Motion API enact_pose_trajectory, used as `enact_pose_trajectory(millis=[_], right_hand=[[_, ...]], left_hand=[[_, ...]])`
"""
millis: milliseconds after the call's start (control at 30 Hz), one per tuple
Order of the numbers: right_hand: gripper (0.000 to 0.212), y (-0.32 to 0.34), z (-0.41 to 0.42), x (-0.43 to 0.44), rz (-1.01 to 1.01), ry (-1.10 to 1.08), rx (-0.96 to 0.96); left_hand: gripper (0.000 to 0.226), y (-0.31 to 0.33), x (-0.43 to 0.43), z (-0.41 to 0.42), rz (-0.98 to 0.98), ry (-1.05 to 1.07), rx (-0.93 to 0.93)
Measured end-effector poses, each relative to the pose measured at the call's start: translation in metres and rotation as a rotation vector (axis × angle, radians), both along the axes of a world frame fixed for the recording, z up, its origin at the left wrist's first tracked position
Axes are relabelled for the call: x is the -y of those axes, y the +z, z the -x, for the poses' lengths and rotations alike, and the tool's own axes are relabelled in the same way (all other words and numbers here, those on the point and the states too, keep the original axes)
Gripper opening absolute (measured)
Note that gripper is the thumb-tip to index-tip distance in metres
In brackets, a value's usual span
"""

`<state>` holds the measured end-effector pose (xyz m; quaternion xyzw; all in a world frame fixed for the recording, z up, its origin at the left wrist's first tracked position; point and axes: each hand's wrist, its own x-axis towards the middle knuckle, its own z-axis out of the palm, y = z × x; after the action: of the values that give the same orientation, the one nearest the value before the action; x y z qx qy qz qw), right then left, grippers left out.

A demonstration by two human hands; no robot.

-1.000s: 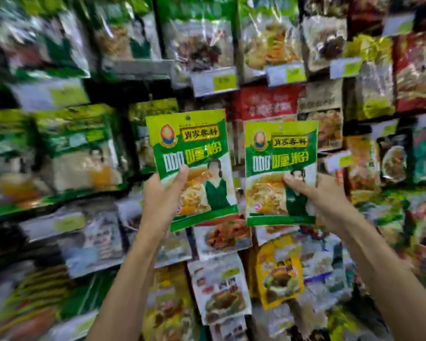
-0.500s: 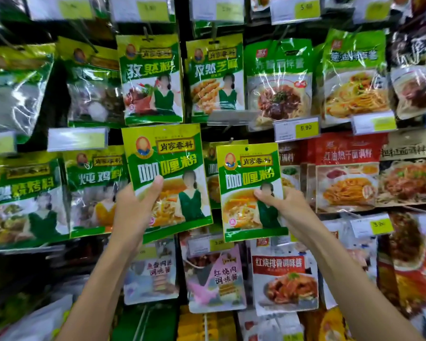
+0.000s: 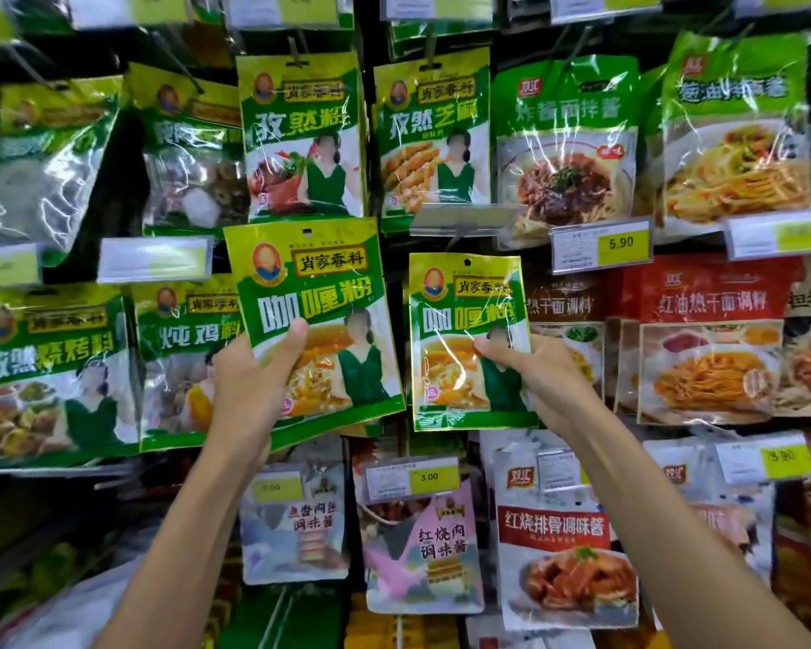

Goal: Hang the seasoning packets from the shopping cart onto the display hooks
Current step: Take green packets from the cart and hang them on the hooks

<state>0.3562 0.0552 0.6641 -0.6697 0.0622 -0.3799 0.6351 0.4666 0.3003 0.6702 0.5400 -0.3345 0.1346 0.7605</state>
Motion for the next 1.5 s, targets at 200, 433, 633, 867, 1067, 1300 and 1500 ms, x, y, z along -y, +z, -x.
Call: enact_pose_trajectory(millis=[200,433,633,867,1067,1300,1500], right_hand=[[0.019,0.002,-0.001,0.002,0.005,-0.019,-0.013],[0.019,0.005,-0.008,0.001,-0.007,-0.063,-0.065],[0.063,0.008,-0.031,0.009,-0.014,-0.152,-0.144],[0.067,0.011,-0.060,0.014,0.026,-0.318,-0.160],[0.056,0.011,-0.062,0.011,0.212,-0.425,-0.292],[0.036,-0.012,-0.022,0.005,0.419,-0.544,-0.230],[0.036,-0.007,0.007,-0.037,0.032,-0.013,0.042]], left_hand=[[0.008,0.000,0.005,-0.002,-0.004,-0.025,0.015],[0.007,0.000,0.008,-0.001,-0.010,-0.014,0.020],[0.003,0.002,0.008,0.000,-0.010,-0.003,0.004],[0.007,0.003,0.006,0.002,-0.019,0.007,0.018],[0.011,0.003,0.005,0.007,-0.020,-0.005,0.021],[0.018,-0.003,0.013,0.018,-0.030,-0.093,-0.001],[0.014,-0.014,0.040,0.028,-0.110,-0.192,-0.036]])
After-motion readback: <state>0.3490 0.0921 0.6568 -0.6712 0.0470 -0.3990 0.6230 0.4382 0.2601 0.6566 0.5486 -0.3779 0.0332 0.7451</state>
